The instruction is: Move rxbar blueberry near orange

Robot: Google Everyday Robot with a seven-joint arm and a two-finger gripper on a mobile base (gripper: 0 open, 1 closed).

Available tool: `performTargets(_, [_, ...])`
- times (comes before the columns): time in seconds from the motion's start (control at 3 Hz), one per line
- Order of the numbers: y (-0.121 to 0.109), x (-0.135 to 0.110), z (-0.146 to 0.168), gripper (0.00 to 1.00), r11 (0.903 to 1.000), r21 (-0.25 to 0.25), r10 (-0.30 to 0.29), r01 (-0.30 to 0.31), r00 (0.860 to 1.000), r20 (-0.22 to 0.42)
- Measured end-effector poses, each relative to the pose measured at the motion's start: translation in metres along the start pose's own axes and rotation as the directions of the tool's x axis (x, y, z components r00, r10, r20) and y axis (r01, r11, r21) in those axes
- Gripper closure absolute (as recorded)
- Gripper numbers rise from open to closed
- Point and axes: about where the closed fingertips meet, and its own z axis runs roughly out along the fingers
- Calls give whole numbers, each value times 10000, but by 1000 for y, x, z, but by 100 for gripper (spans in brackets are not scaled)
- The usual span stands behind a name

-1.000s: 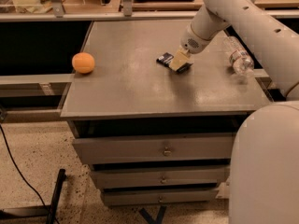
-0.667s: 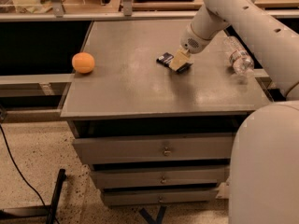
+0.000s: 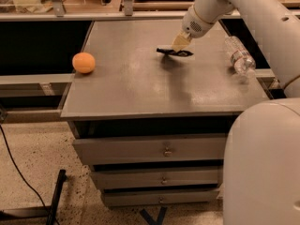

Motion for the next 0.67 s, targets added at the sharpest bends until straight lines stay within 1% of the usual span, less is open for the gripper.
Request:
performTargets(0.33, [-4,-16,-7,100,9997,67,-233,231,9994,245])
performTargets(0.67, [-5,-26,-11,100,9994,108,-338,332,9981,513])
